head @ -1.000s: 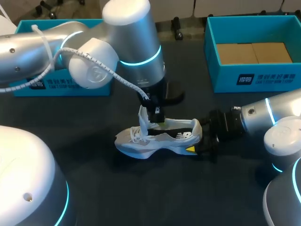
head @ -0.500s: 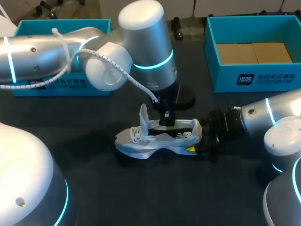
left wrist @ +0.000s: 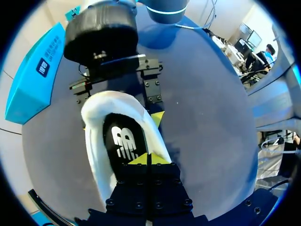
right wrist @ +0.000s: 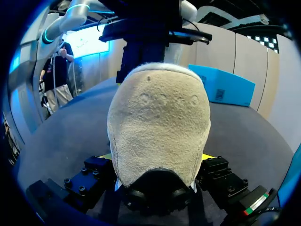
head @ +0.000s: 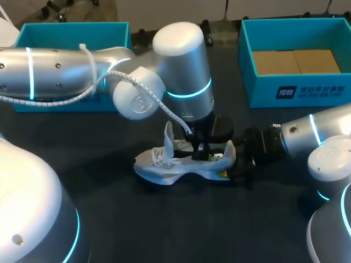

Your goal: Take the shoe out of the shoebox, open the shoe tongue, remove and reinsert the insole, then place the shoe into the shoebox

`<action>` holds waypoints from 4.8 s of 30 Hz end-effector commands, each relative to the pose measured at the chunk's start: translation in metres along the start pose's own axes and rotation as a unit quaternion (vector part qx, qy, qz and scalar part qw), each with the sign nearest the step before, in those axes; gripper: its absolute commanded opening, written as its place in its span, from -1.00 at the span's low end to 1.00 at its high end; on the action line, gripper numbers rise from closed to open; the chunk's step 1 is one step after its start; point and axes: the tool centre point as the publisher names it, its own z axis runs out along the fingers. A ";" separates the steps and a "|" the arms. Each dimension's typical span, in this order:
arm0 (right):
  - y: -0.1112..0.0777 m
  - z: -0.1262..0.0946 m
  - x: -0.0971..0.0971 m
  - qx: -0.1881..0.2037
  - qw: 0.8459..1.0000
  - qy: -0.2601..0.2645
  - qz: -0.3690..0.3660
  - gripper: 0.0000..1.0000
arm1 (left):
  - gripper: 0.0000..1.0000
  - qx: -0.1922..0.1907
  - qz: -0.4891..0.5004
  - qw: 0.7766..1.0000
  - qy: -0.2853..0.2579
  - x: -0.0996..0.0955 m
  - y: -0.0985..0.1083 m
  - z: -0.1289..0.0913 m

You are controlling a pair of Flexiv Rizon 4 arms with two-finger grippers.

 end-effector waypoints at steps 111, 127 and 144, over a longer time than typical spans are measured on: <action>0.001 0.000 0.000 0.002 1.000 0.000 0.000 -1.00 | -1.00 0.040 -0.006 0.999 0.034 -0.007 0.042 -0.040; 0.001 0.000 0.000 0.002 1.000 0.000 0.000 -1.00 | -1.00 0.087 0.021 0.996 0.031 0.000 0.006 -0.071; 0.001 0.000 0.000 0.002 1.000 0.000 0.000 -1.00 | -1.00 0.136 -0.001 0.990 0.035 0.001 -0.006 -0.063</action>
